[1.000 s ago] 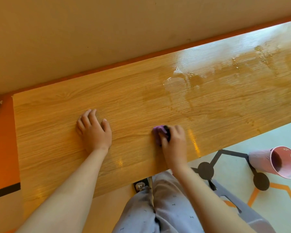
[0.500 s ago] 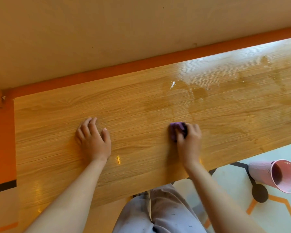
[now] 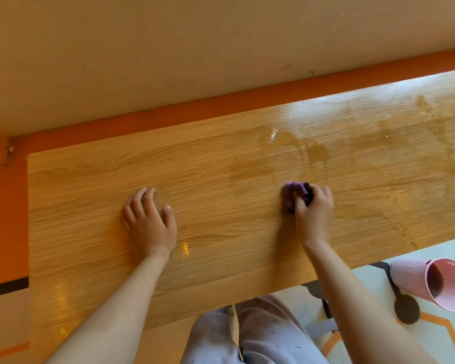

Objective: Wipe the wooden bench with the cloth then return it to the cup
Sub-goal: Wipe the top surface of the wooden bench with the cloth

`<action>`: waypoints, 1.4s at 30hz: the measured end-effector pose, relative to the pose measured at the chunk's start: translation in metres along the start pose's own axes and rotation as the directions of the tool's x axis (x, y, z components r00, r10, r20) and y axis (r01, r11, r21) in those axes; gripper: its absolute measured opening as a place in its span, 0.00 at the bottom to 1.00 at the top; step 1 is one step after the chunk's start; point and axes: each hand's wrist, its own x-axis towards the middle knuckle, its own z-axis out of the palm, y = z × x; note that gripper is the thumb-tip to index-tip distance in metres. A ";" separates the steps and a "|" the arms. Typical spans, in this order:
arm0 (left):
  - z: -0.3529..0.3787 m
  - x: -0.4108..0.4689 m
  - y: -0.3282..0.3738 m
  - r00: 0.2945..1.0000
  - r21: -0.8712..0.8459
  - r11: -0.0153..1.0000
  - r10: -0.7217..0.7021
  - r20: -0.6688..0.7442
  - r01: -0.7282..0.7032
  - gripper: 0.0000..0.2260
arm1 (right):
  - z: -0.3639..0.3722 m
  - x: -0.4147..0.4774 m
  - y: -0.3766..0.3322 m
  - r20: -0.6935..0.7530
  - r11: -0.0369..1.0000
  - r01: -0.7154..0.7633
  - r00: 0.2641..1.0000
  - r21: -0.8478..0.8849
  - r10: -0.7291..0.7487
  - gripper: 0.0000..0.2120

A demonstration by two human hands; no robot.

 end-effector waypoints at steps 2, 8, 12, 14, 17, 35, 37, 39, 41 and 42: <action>-0.001 -0.001 -0.001 1.000 0.005 1.000 0.001 0.000 -0.001 0.21 | 0.024 -0.022 -0.025 0.060 0.993 0.111 0.992 0.049 -0.114 0.08; -0.001 0.000 0.001 1.000 0.017 1.000 0.003 -0.007 -0.003 0.21 | 0.064 -0.044 -0.074 0.296 0.928 0.321 0.883 0.187 -0.365 0.06; -0.001 -0.001 0.001 1.000 0.012 1.000 0.003 -0.017 -0.003 0.21 | 0.024 0.019 -0.030 0.063 0.983 0.174 0.982 0.066 -0.178 0.06; -0.001 -0.001 0.001 1.000 0.009 1.000 0.001 -0.016 -0.001 0.21 | 0.010 0.039 -0.016 -0.023 0.998 0.057 0.998 0.015 -0.057 0.08; -0.001 -0.001 0.002 1.000 0.010 1.000 -0.008 0.000 0.008 0.21 | 0.028 0.023 -0.034 -0.006 0.999 0.030 1.000 0.042 -0.030 0.07; -0.002 0.000 0.002 0.999 0.037 0.999 -0.030 0.038 0.029 0.21 | 0.068 0.030 -0.081 0.142 0.963 0.249 0.955 0.102 -0.262 0.08; -0.002 0.000 0.002 0.998 0.043 0.999 -0.033 0.047 0.031 0.22 | 0.085 0.014 -0.100 0.249 0.925 0.350 0.892 0.148 -0.377 0.08; -0.002 0.000 0.002 0.998 0.046 0.998 -0.039 0.049 0.036 0.22 | 0.084 0.028 -0.102 0.249 0.916 0.367 0.883 0.163 -0.398 0.08; -0.002 0.001 0.003 0.998 0.040 0.998 -0.045 0.049 0.043 0.21 | 0.067 0.057 -0.087 0.158 0.929 0.340 0.919 0.147 -0.362 0.06; -0.002 0.001 0.004 0.998 0.037 0.998 -0.046 0.045 0.044 0.21 | 0.057 0.074 -0.077 0.103 0.944 0.311 0.941 0.112 -0.322 0.07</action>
